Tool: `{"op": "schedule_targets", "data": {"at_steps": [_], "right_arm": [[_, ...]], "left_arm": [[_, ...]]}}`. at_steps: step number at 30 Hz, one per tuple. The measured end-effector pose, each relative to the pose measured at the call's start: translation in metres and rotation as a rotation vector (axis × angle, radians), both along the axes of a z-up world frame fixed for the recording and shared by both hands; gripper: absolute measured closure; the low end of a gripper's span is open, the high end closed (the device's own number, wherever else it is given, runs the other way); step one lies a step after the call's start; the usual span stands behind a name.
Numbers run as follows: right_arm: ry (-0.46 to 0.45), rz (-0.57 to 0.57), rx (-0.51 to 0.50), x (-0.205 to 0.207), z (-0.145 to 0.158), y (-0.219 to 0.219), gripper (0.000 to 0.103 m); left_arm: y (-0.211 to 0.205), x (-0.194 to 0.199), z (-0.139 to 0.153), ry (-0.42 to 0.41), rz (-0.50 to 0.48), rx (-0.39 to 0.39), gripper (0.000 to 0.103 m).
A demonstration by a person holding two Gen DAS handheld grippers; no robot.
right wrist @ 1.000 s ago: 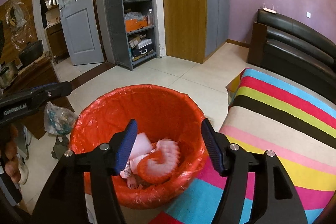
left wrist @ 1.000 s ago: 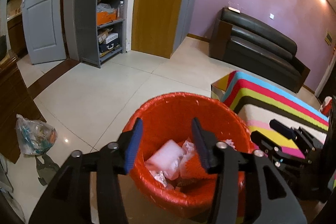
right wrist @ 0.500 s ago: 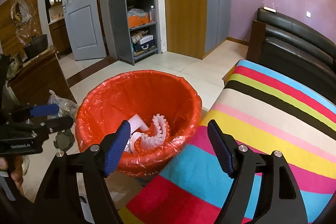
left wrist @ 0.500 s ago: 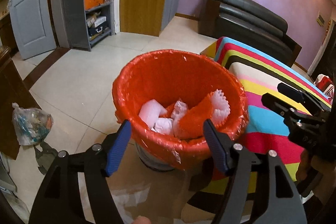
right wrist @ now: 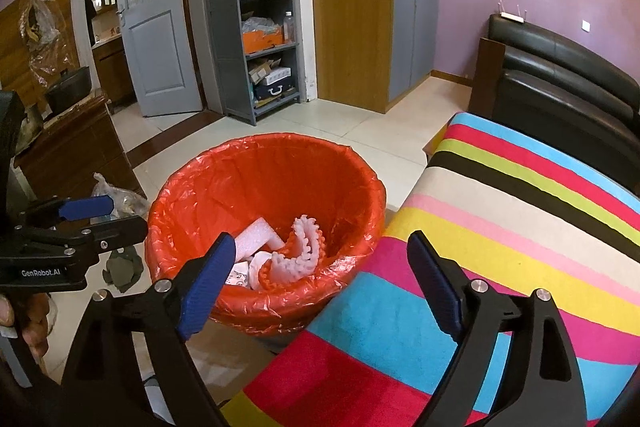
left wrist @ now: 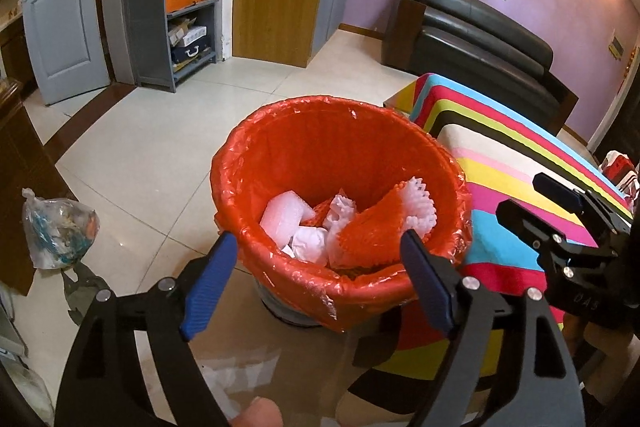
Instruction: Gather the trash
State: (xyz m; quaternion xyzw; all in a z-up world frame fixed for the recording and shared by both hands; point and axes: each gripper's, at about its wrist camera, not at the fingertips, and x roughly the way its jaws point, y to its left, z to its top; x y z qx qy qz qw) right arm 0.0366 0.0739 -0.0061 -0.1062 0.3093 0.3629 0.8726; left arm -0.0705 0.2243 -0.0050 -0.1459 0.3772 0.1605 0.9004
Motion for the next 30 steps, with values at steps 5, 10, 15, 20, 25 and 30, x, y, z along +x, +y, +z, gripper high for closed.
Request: {"op": "schedule_targets", "data": {"at_steps": [5,10,15,20,25,30], "right_arm": [[0.007,0.003,-0.002,0.0001,0.0013,0.0012,0.019],[0.007,0.008,-0.004,-0.0001,0.0022,0.0020,0.019],[0.008,0.012,-0.005,-0.0009,0.0021,0.0039,0.018],[0.008,0.009,-0.003,-0.0018,0.0020,0.0046,0.018],[0.009,0.009,-0.004,-0.0017,0.0020,0.0045,0.018],[0.008,0.008,-0.002,-0.0015,0.0022,0.0049,0.018]], "left_arm": [[-0.0011,0.0004,-0.0007,0.001,0.005,-0.004,0.022],[-0.0015,0.0010,0.0002,-0.001,0.004,0.000,0.022],[-0.0021,0.0016,0.0015,-0.003,0.003,0.007,0.022],[-0.0021,0.0016,0.0015,-0.003,0.003,0.007,0.022],[-0.0029,0.0022,0.0026,-0.004,0.001,0.008,0.022],[-0.0029,0.0022,0.0026,-0.007,0.003,0.009,0.020]]}}
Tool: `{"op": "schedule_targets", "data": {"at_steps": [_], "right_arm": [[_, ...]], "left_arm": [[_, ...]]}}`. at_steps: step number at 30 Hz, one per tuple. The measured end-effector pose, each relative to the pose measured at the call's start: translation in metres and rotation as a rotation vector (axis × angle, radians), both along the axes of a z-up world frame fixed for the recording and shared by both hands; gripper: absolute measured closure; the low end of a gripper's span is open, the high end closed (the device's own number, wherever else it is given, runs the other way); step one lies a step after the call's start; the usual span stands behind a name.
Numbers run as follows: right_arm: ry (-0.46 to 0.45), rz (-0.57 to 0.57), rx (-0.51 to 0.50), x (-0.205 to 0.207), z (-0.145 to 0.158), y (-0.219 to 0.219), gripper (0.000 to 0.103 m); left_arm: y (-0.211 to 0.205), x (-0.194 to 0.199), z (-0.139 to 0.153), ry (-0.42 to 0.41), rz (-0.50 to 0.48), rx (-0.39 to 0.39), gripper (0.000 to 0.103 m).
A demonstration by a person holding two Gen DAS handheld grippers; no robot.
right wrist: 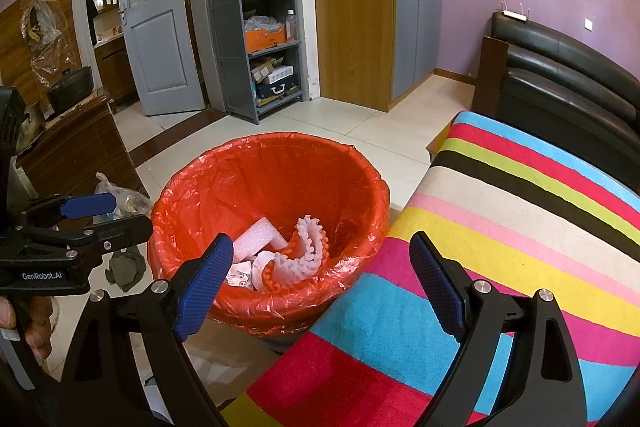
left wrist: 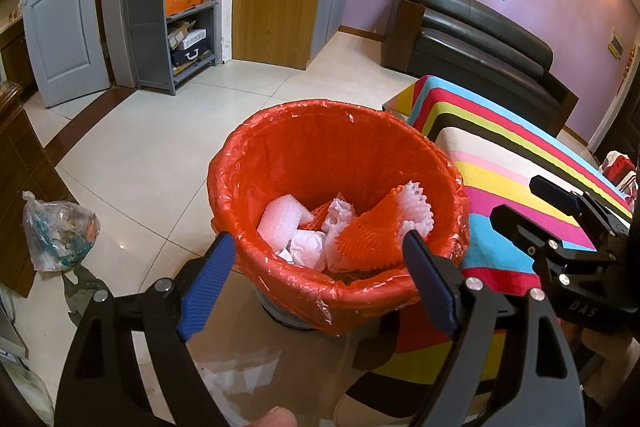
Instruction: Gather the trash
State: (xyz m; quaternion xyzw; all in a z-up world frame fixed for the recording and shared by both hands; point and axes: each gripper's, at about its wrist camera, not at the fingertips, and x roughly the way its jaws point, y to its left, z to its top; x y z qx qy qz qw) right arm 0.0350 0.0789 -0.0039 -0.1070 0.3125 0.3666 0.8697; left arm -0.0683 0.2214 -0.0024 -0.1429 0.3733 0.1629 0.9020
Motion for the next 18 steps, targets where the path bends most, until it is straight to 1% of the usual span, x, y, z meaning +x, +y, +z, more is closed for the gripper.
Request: {"op": "schedule_targets", "data": {"at_steps": [18], "right_arm": [[0.001,0.002,0.000,0.0024,0.0008,0.0024,0.018]], "left_arm": [[0.0004,0.0007,0.0004,-0.002,0.001,-0.002,0.019]]}}
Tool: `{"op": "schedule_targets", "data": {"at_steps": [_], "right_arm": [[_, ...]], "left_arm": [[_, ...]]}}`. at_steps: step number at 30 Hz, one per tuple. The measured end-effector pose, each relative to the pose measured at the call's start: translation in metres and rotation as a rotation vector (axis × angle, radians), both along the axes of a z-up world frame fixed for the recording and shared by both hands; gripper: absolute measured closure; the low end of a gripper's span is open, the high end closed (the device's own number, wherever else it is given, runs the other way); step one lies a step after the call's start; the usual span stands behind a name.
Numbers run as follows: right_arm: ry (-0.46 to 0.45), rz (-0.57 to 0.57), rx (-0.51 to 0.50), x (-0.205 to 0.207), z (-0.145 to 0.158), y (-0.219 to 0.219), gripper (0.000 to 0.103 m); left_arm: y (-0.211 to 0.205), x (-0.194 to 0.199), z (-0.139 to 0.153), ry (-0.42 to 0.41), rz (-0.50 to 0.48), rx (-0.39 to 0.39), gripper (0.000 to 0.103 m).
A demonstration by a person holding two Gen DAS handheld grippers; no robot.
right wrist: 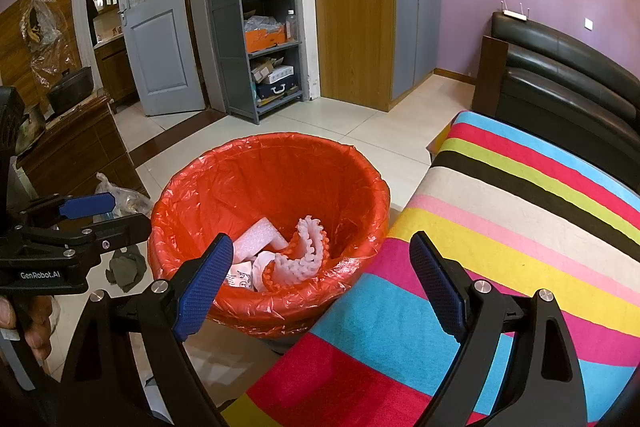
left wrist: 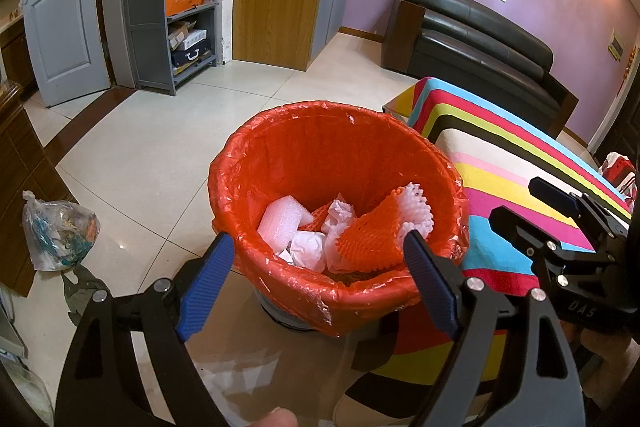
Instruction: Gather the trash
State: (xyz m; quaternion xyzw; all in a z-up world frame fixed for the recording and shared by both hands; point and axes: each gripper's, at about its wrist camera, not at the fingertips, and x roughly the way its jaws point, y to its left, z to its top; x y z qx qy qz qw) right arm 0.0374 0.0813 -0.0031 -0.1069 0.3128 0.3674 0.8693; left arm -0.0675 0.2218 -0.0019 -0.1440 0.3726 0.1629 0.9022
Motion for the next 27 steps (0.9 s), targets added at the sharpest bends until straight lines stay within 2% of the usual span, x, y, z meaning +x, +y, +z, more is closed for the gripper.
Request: {"op": "schedule_targets", "data": {"at_steps": [27], "right_arm": [[0.000,0.000,0.002,0.0007,-0.0005,0.0007,0.018]], "left_arm": [[0.0000,0.0017,0.0047,-0.005,-0.005,0.002,0.019]]}}
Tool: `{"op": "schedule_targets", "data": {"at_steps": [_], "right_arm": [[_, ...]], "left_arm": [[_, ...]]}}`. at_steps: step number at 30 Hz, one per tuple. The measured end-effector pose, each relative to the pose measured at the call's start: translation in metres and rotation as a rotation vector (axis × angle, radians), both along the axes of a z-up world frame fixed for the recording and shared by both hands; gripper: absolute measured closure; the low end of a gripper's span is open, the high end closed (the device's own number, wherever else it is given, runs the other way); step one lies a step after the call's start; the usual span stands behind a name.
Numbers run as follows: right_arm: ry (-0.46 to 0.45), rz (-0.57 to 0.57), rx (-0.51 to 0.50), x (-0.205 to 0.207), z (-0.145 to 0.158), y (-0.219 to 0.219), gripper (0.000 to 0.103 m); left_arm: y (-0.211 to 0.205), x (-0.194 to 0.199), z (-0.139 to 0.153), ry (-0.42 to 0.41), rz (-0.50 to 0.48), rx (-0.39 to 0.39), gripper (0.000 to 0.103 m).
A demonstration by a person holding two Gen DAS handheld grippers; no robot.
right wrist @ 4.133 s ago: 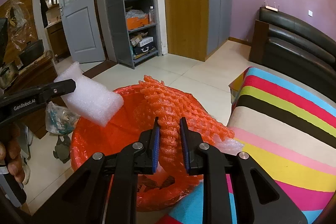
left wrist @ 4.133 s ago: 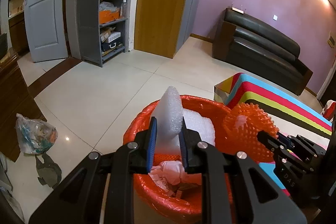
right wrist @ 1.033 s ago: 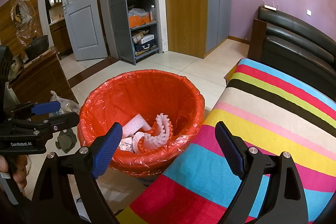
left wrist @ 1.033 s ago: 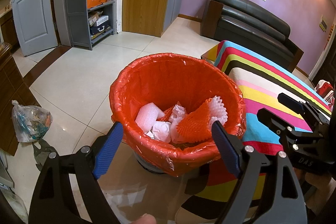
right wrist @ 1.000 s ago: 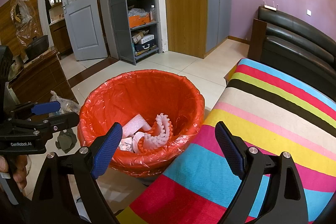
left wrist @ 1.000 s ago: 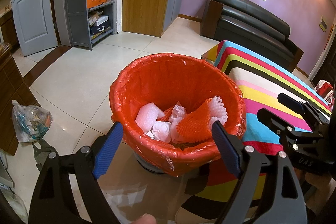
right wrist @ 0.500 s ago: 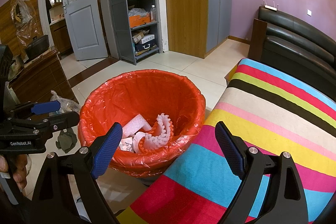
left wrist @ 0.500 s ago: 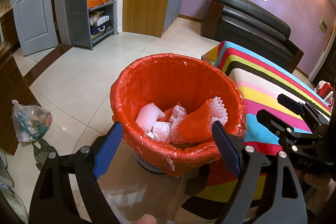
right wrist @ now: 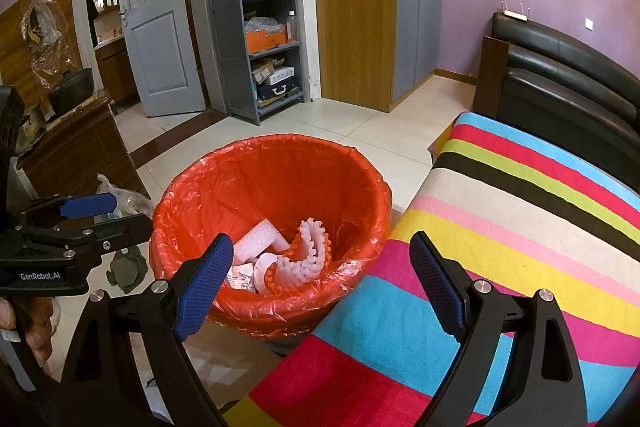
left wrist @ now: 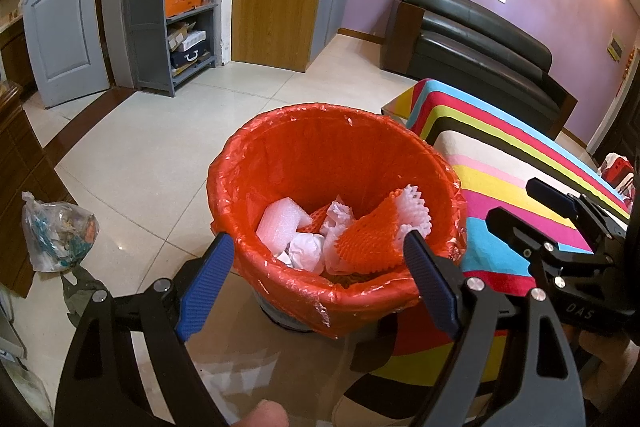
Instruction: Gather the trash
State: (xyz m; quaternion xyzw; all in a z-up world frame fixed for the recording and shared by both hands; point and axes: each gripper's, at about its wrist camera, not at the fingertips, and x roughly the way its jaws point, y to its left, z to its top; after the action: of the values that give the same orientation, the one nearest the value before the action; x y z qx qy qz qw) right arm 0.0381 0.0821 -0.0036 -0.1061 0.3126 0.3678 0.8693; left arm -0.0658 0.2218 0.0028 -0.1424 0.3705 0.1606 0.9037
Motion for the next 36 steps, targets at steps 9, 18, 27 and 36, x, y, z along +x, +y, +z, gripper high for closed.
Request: {"op": "schedule_targets", "data": {"at_steps": [9,18,27,36], "right_arm": [[-0.005,-0.002,-0.006,0.0001,0.0019,0.0032,0.018],[0.003,-0.006,-0.005,0.0013,0.0009,0.0018,0.018],[0.004,-0.005,-0.006,0.0014,0.0005,0.0020,0.018],[0.005,-0.005,-0.007,0.0015,-0.0002,0.0028,0.018]], "left_arm": [[-0.0018,0.0004,-0.0013,0.005,0.003,-0.006,0.019],[0.0012,0.0015,-0.0063,0.015,0.018,-0.021,0.019],[0.0030,0.0027,-0.0038,-0.015,0.024,-0.012,0.019],[-0.0018,0.0059,-0.0029,0.004,0.019,-0.012,0.017]]}}
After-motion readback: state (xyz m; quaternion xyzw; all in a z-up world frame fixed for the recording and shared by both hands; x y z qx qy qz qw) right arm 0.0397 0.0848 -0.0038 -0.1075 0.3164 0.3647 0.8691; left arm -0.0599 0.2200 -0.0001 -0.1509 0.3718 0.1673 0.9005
